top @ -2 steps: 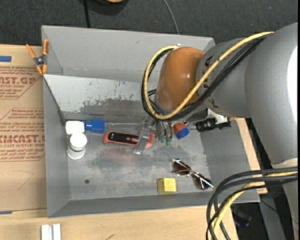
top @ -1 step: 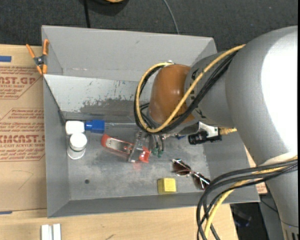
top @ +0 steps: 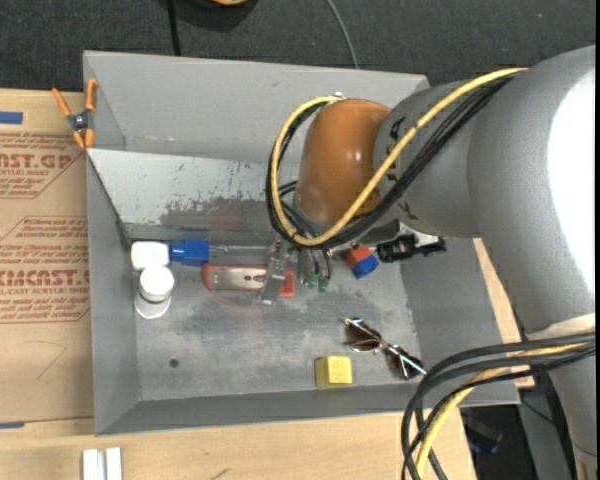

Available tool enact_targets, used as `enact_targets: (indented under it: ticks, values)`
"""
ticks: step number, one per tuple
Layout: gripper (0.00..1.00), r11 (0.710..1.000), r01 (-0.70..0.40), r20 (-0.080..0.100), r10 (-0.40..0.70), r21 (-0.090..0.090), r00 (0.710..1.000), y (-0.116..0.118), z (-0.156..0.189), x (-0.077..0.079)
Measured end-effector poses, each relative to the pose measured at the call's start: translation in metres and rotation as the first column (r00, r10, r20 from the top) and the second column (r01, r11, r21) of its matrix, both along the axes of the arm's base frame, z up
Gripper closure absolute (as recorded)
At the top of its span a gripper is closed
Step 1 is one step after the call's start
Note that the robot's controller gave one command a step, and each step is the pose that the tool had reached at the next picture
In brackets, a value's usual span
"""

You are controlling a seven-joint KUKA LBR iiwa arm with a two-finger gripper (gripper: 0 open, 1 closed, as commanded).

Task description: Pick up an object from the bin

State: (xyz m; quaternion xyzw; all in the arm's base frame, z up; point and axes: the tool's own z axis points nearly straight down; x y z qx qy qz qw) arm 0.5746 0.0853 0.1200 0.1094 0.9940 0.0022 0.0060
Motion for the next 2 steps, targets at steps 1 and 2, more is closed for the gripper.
enact_targets:
  ticks: [1, 2]
  values:
    - [1.0, 1.0, 0.0, -0.001, 0.0, 0.0, 1.0, 0.0, 0.0, 0.0]
    - [1.0, 1.0, -0.03, -0.005, 0.03, 0.0, 1.0, -0.032, 0.037, -0.001]
